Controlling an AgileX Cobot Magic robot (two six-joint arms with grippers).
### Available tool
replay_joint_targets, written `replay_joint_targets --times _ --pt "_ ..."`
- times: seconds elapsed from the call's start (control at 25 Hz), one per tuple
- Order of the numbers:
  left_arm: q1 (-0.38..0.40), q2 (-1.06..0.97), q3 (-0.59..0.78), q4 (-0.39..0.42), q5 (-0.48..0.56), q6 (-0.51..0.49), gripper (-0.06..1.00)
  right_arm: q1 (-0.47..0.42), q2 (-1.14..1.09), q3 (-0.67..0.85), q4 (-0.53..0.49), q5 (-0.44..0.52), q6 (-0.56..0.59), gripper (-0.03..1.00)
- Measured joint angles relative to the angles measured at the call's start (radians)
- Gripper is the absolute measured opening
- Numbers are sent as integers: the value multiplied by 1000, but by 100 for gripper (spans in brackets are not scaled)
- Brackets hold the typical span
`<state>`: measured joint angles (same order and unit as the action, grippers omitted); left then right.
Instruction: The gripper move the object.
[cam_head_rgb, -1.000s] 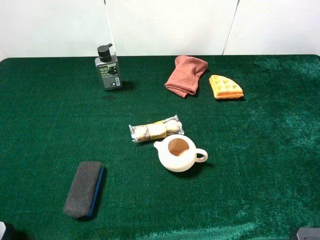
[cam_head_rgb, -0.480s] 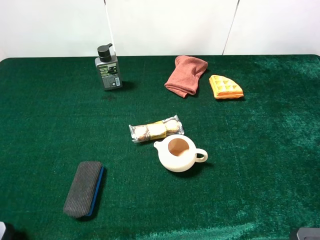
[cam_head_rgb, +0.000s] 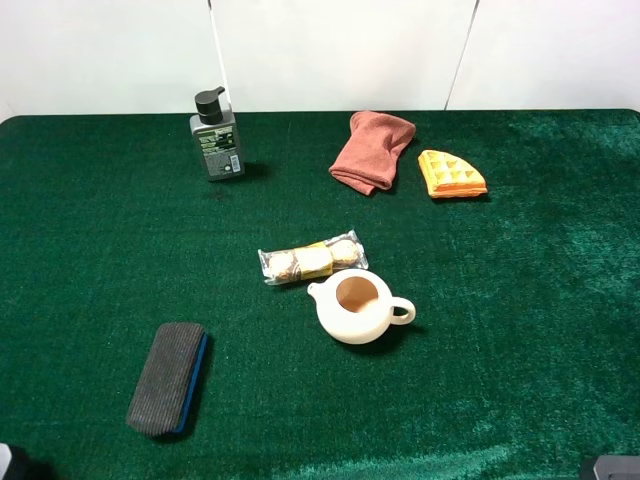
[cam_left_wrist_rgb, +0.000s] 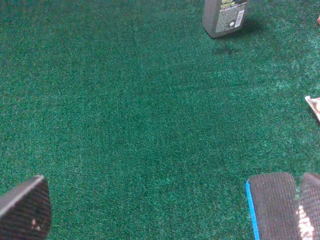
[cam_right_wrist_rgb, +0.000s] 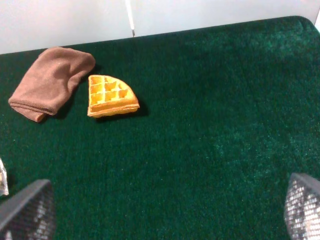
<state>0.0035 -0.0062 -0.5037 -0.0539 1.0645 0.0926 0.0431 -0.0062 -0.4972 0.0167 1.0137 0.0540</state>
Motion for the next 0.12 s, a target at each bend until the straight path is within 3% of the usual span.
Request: replay_joint_targets --times 0.12 --pt "0 0 0 0 0 0 99 0 0 0 0 0 0 70"
